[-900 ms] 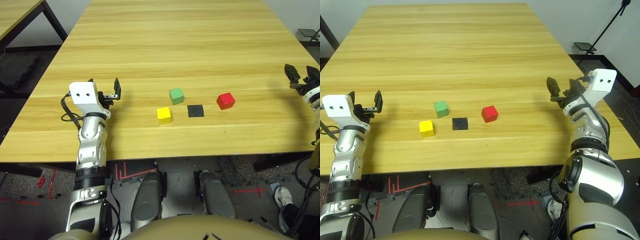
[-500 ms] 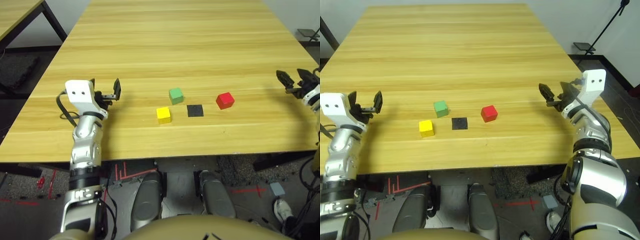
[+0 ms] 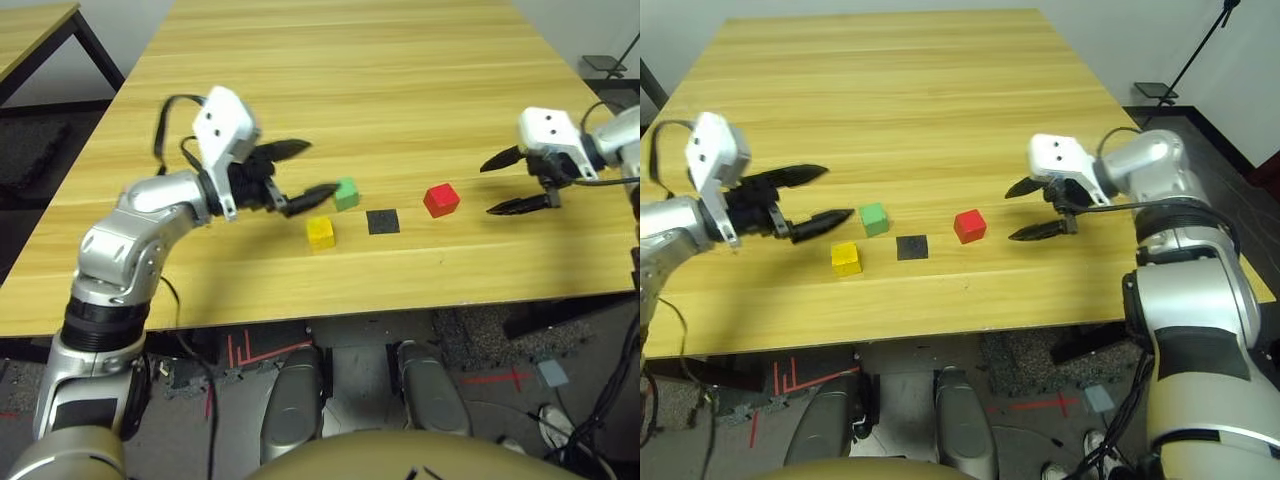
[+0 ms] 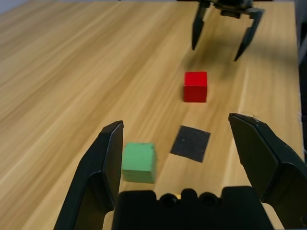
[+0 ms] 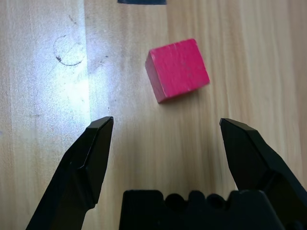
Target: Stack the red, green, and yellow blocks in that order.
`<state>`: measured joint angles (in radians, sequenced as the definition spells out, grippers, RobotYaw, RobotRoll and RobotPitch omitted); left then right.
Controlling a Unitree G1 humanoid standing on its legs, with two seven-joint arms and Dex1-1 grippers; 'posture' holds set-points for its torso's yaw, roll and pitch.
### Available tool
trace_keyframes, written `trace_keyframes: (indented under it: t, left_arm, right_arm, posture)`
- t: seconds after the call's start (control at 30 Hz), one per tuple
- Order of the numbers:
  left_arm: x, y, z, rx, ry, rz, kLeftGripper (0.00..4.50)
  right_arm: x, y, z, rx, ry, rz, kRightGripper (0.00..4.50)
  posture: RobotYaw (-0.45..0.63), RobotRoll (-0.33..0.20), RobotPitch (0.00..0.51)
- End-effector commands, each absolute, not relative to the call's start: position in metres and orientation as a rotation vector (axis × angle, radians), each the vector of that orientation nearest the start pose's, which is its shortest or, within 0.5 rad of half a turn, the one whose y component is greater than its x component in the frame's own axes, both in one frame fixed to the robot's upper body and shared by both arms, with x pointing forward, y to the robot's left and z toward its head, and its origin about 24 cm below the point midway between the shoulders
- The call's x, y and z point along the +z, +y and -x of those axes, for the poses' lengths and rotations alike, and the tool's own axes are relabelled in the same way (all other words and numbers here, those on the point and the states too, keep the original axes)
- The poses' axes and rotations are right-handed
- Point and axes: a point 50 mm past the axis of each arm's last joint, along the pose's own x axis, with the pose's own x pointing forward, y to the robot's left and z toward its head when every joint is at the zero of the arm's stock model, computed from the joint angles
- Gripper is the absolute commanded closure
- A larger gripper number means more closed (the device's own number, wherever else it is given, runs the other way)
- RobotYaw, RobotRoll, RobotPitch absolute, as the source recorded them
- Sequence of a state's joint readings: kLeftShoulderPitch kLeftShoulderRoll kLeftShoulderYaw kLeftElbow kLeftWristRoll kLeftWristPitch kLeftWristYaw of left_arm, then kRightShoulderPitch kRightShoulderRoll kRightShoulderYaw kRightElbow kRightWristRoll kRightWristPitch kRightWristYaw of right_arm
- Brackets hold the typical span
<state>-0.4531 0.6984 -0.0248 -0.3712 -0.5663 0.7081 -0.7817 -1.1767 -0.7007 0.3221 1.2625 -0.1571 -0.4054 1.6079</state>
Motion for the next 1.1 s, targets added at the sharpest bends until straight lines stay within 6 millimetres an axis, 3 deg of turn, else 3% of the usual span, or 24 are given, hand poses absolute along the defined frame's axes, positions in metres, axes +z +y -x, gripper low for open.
trace_keyframes:
  t: [0.03,0.6,1.07,1.1]
  left_arm:
    - [0.194,0.154,-0.267,-1.032,0.098,-0.256,0.01]
    - [0.186,0.160,-0.252,-0.925,0.126,-0.251,0.01]
    - [0.185,0.154,-0.244,-0.893,0.133,-0.220,0.01]
    - [0.185,0.154,-0.243,-0.894,0.135,-0.220,0.00]
  right_arm:
    - [0.186,-0.238,-0.362,1.383,0.553,0.917,0.00]
    - [0.173,-0.204,-0.373,1.398,0.552,1.025,0.00]
    - [0.156,-0.191,-0.376,1.367,0.559,1.063,0.00]
    - [0.155,-0.191,-0.376,1.367,0.558,1.064,0.19]
  posture:
    - [0.39,-0.190,0.061]
    - [0.51,-0.204,0.091]
    - [0.54,-0.200,0.123]
    - [0.54,-0.201,0.128]
